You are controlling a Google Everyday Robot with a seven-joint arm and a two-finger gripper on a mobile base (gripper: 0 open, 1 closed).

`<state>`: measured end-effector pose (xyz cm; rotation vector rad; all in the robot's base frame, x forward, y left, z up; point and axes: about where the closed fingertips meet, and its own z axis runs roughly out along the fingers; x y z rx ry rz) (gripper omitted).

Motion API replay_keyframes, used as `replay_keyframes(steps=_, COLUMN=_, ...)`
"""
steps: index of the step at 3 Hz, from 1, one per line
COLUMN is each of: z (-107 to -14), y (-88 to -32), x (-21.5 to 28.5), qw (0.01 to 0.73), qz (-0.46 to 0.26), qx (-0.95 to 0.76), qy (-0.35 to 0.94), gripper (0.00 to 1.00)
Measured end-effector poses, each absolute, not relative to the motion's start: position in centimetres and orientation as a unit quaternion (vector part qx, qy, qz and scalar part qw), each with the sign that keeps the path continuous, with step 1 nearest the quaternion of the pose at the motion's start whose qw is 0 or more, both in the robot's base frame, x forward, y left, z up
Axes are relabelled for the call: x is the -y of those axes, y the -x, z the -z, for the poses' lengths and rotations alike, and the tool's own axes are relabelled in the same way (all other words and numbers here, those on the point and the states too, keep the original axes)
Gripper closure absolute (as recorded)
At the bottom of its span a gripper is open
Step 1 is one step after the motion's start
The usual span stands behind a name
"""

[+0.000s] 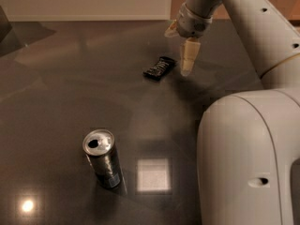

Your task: Move rxbar chocolate near sponge

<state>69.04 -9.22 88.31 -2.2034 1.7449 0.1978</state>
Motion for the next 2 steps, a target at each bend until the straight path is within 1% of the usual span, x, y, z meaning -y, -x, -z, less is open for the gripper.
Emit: replay_keyframes(steps=2, z=-86.9, y=-68.2, x=6.8, qw=0.127, qz=-0.064, qx=-0.564, qy=0.813, gripper=0.00)
